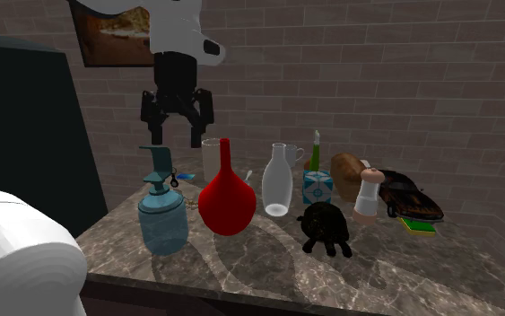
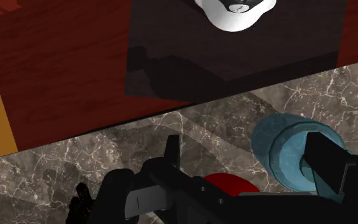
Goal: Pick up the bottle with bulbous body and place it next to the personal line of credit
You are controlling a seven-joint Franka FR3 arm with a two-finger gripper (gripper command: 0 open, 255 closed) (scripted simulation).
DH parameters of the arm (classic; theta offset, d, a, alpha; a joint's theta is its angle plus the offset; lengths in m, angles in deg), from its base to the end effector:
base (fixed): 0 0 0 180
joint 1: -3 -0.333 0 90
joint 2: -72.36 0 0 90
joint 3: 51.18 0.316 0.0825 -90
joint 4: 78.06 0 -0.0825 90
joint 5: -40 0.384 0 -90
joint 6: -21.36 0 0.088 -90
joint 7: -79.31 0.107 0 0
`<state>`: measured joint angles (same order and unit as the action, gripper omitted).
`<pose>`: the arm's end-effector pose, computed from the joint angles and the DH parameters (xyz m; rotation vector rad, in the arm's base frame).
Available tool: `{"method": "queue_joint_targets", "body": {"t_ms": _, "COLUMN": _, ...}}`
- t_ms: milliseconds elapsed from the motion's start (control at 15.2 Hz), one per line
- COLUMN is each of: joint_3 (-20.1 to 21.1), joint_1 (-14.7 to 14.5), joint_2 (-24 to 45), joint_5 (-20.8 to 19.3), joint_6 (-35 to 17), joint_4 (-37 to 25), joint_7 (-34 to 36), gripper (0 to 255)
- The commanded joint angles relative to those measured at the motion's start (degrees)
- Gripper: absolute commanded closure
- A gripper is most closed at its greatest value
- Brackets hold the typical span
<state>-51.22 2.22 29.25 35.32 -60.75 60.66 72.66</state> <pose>0.2952 -0.0059 0.5404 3.0444 0.1945 -0.3670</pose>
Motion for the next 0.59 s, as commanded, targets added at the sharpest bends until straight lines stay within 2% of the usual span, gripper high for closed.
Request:
{"method": "queue_joint_targets", "body": {"t_ms": 0, "joint_3": 0.0, "joint_1": 0.0, "joint_2": 0.0, "joint_5": 0.0, "joint_6": 0.0, "joint_4": 0.0, "joint_7": 0.0, "gripper": 0}}
{"method": "queue_joint_targets", "body": {"t_ms": 528, "joint_3": -2.38, "joint_1": 0.58, "joint_2": 16.1, "joint_5": -0.96, "joint_6": -11.69, "joint_4": -7.16, "joint_7": -2.12, "gripper": 0}}
